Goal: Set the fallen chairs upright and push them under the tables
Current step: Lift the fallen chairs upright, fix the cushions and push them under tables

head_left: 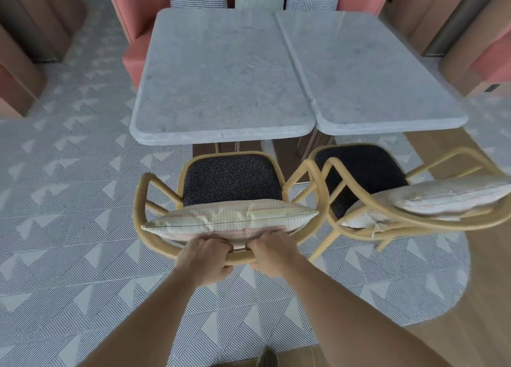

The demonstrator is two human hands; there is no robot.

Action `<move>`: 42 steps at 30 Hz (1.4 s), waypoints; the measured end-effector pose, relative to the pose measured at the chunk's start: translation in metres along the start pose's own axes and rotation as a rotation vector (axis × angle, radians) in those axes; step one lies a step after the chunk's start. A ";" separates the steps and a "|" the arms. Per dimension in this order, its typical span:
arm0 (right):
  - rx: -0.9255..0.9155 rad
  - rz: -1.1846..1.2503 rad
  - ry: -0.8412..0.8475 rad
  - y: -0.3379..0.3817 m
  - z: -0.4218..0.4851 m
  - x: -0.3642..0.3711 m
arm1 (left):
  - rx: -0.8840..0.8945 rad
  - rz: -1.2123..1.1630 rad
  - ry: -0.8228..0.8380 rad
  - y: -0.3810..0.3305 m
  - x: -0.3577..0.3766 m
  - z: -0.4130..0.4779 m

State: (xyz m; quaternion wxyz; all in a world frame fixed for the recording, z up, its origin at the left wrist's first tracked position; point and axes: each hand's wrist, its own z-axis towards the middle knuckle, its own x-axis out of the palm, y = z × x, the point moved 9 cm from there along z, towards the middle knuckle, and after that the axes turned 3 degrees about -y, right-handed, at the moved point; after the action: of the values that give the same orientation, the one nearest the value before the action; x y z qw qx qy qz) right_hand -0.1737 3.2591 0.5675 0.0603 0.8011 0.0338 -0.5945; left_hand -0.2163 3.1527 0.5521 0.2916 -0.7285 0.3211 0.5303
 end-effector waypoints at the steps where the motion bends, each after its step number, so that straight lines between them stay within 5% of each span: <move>1: -0.003 -0.001 -0.007 0.000 0.001 0.001 | -0.002 0.007 0.005 0.001 -0.001 0.001; 5: 0.015 0.083 -0.026 -0.004 -0.001 0.002 | -0.024 -0.031 -0.028 0.003 -0.006 -0.004; 8: 0.077 0.498 -0.082 -0.009 -0.020 -0.019 | -0.058 -0.477 -0.166 0.005 -0.032 -0.022; 11: 0.221 1.008 -0.385 -0.041 -0.063 -0.076 | -0.223 -1.167 -0.443 0.029 -0.087 -0.050; 16: 0.330 1.354 -0.884 -0.097 -0.156 -0.191 | -0.047 -1.511 -0.763 0.009 -0.216 -0.059; 25: 0.134 1.017 -1.382 -0.142 -0.382 -0.338 | 0.609 -1.500 -0.700 -0.198 -0.415 -0.049; 32: 0.089 0.786 -1.585 -0.221 -0.590 -0.383 | 1.031 -1.433 -0.619 -0.420 -0.513 -0.054; 42: 0.178 0.623 -1.698 -0.369 -0.813 -0.378 | 1.232 -1.415 -0.549 -0.698 -0.544 0.000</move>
State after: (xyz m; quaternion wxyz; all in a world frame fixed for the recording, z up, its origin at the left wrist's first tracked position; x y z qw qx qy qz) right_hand 0.4411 3.7424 1.1402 0.1608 0.0684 -0.2864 -0.9421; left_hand 0.2008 3.6745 1.1335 0.9366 -0.3243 -0.0486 0.1234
